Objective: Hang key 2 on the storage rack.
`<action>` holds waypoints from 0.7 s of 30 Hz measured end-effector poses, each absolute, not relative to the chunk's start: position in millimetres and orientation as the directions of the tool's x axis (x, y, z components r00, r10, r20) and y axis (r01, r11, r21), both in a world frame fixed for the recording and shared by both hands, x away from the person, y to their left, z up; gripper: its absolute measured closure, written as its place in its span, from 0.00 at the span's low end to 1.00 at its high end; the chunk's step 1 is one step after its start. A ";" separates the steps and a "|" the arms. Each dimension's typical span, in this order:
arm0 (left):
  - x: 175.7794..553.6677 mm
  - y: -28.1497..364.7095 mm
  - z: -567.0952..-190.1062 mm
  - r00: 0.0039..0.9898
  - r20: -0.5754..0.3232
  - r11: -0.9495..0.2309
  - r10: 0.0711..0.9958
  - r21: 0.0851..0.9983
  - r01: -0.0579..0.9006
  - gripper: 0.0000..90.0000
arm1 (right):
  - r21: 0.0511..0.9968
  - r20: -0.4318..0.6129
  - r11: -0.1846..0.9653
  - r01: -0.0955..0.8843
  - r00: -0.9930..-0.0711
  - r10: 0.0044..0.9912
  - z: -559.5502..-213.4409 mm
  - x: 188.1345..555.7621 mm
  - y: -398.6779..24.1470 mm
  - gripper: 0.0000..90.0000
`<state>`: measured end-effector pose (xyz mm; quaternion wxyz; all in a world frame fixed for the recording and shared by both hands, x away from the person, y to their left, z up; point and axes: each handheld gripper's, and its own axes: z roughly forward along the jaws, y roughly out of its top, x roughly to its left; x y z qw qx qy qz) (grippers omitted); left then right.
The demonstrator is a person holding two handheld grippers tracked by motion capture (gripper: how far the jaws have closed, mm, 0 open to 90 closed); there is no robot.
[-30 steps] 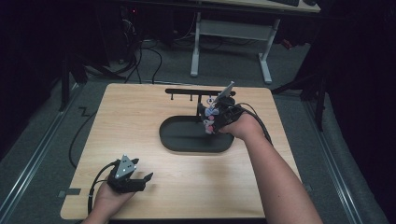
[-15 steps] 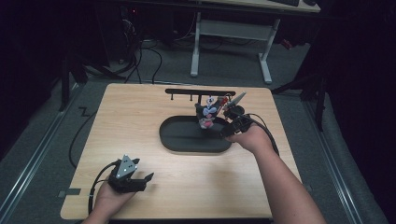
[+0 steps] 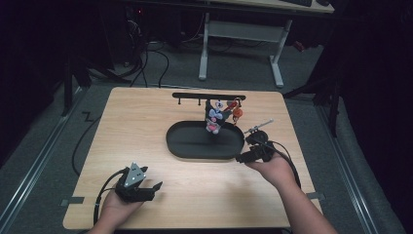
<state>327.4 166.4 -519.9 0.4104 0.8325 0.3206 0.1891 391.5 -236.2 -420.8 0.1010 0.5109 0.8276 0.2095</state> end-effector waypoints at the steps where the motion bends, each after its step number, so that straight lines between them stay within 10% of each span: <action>1: 327.3 166.3 -519.9 0.724 0.051 -0.457 0.688 0.805 0.378 0.25 | 0.468 0.044 0.389 0.794 -0.461 0.886 -423.5 387.0 -237.8 0.33; 21: 323.7 163.8 -521.6 0.731 0.051 -0.468 0.680 0.798 0.379 0.25 | 0.700 -0.019 0.353 0.621 -0.478 0.878 -481.5 330.5 -267.5 0.19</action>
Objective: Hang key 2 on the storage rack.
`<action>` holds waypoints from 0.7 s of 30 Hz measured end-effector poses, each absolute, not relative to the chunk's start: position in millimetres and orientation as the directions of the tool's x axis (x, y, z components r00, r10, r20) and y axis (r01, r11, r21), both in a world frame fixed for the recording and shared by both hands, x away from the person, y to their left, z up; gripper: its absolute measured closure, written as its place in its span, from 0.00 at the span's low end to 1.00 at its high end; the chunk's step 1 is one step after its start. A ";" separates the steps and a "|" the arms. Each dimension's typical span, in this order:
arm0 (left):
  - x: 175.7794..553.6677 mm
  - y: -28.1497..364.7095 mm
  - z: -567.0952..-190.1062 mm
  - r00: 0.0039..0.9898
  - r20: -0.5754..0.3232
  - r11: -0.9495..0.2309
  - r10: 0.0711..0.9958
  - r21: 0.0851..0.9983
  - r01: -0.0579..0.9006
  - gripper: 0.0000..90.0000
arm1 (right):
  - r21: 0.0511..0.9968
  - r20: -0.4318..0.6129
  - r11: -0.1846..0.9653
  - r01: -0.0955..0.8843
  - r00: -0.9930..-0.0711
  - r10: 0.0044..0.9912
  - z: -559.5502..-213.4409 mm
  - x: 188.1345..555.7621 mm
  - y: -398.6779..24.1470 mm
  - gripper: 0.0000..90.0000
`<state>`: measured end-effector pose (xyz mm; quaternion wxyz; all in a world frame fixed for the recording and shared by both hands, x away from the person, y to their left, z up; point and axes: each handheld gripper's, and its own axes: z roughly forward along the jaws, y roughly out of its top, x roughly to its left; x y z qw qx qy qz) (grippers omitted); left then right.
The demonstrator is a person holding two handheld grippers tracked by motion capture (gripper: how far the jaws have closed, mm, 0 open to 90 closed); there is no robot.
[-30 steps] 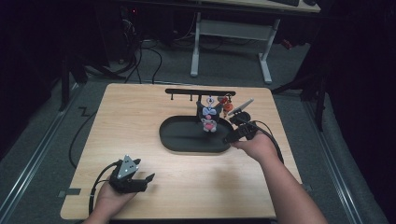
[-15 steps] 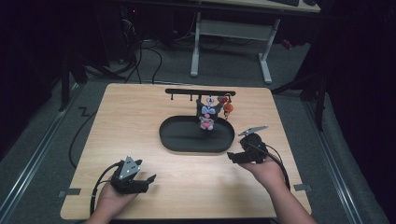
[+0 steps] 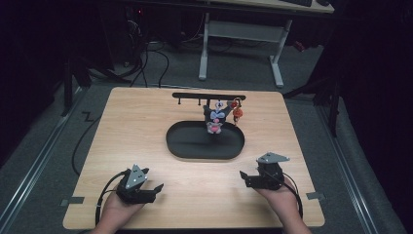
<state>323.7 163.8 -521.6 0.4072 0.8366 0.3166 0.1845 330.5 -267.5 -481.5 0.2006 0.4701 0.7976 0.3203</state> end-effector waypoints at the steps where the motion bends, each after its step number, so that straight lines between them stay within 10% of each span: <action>1: 322.9 163.7 -520.8 0.735 0.050 -0.465 0.676 0.803 0.373 0.25 | 0.712 -0.020 0.346 0.611 -0.475 0.880 -486.5 325.6 -268.5 0.18; 21: 318.5 161.2 -522.5 0.732 0.080 -0.494 0.677 0.787 0.370 0.23 | 0.859 -0.025 0.213 0.465 -0.377 0.926 -512.8 278.4 -308.7 0.12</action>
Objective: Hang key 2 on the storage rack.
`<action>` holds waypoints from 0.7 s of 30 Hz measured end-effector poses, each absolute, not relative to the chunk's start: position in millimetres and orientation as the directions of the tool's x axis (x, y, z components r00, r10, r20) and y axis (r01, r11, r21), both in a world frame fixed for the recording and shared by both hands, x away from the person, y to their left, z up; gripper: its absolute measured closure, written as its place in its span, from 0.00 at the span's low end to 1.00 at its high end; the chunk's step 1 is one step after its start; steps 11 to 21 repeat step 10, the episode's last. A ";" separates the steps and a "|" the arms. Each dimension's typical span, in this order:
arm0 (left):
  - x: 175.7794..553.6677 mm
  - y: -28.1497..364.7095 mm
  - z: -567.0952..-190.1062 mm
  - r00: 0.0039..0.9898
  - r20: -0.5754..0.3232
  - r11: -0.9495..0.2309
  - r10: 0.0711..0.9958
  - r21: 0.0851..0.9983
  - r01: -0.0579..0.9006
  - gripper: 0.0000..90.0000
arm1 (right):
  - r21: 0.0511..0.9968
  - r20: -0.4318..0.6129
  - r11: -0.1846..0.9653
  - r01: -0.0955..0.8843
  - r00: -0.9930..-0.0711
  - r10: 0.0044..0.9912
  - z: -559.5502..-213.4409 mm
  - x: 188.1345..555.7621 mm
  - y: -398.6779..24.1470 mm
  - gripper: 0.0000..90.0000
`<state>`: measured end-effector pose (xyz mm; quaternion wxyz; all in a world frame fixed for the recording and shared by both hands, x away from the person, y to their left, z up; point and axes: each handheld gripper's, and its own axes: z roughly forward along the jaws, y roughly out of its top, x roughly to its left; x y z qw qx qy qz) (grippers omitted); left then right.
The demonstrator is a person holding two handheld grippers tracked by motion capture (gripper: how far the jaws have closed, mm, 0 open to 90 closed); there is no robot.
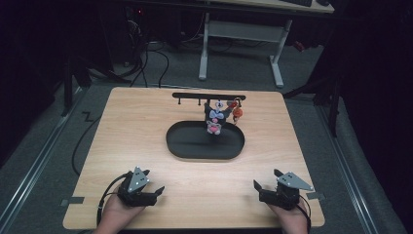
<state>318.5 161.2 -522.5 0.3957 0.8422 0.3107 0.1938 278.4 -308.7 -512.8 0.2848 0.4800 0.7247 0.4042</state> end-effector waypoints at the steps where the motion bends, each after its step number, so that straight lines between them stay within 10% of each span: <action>1: 319.2 162.5 -522.5 0.730 0.075 -0.489 0.679 0.788 0.374 0.23 | 0.861 -0.020 0.206 0.466 -0.373 0.927 -513.1 278.2 -308.3 0.12; 21: 320.5 167.3 -518.6 0.735 0.067 -0.470 0.675 0.806 0.359 0.23 | 0.864 -0.001 0.168 0.475 -0.332 0.943 -512.2 276.5 -315.5 0.11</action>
